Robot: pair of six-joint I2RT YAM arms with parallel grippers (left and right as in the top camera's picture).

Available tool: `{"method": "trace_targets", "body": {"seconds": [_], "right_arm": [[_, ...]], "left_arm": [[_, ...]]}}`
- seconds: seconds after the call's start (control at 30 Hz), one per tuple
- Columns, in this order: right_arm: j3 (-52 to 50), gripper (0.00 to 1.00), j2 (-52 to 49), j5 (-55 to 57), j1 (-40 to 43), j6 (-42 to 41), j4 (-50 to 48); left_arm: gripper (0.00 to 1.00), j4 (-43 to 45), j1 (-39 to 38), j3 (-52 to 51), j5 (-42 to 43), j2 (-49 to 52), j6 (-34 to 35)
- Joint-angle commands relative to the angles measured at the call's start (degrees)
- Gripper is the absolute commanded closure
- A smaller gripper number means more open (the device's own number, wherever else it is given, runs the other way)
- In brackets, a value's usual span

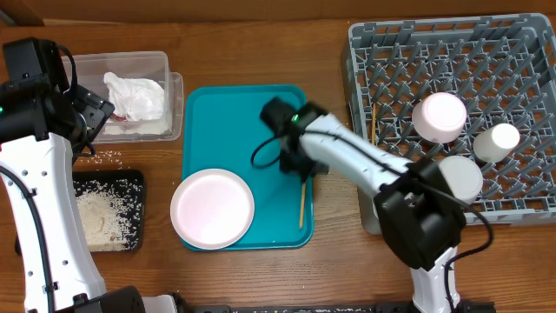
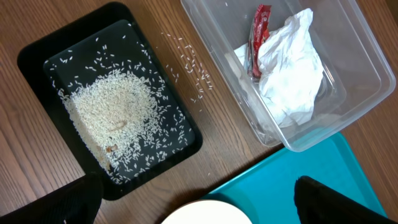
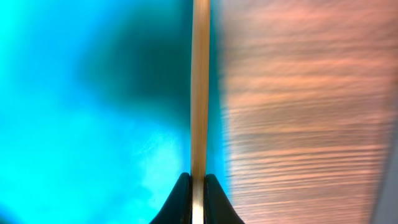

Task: Sort waste into correct bins and load items into the dishwasher

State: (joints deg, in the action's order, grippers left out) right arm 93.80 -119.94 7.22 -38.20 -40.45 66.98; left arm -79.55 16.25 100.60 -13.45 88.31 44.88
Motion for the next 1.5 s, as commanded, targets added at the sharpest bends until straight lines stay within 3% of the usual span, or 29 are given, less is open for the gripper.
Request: {"method": "trace_targets", "body": {"seconds": [0.0, 0.23, 0.43, 0.63, 0.8, 0.93, 1.03, 1.2, 1.37, 1.47], "right_arm": [[6.9, 0.96, 6.3, 7.6, 4.9, 1.5, 3.2], [10.9, 0.96, 12.5, 2.8, 16.8, 27.4, 4.3], [9.4, 0.96, 12.6, -6.5, 24.8, 39.1, 5.4], [6.7, 0.96, 12.5, -8.0, 27.5, 40.9, 5.1], [3.6, 0.88, 12.5, -7.8, 27.5, 40.9, 3.7], [2.2, 0.59, 12.5, -8.0, 27.5, 39.3, 3.4], [2.2, 0.47, 12.5, -8.3, 27.4, 36.0, 3.6], [2.8, 0.48, 12.6, -10.9, 26.9, 29.9, 4.3], [3.7, 0.49, 13.9, -19.8, 23.3, 29.6, 3.5], [3.7, 0.42, 14.3, -26.2, 19.2, 30.2, 2.2]], "left_arm": [[0.00, 0.1, 0.2, 0.3, 0.0, 0.5, 0.5], [0.00, 0.1, 0.2, 0.3, 0.0, 0.5, 0.5], [0.00, 0.1, 0.2, 0.3, 0.0, 0.5, 0.5], [0.00, 0.1, 0.2, 0.3, 0.0, 0.5, 0.5], [0.00, 0.1, 0.2, 0.3, 0.0, 0.5, 0.5], [0.00, 0.1, 0.2, 0.3, 0.0, 0.5, 0.5], [0.00, 0.1, 0.2, 0.3, 0.0, 0.5, 0.5], [0.00, 0.1, 0.2, 0.3, 0.0, 0.5, 0.5], [0.00, 0.1, 0.2, 0.3, 0.0, 0.5, 0.5], [0.00, 0.1, 0.2, 0.3, 0.0, 0.5, 0.5]]}}
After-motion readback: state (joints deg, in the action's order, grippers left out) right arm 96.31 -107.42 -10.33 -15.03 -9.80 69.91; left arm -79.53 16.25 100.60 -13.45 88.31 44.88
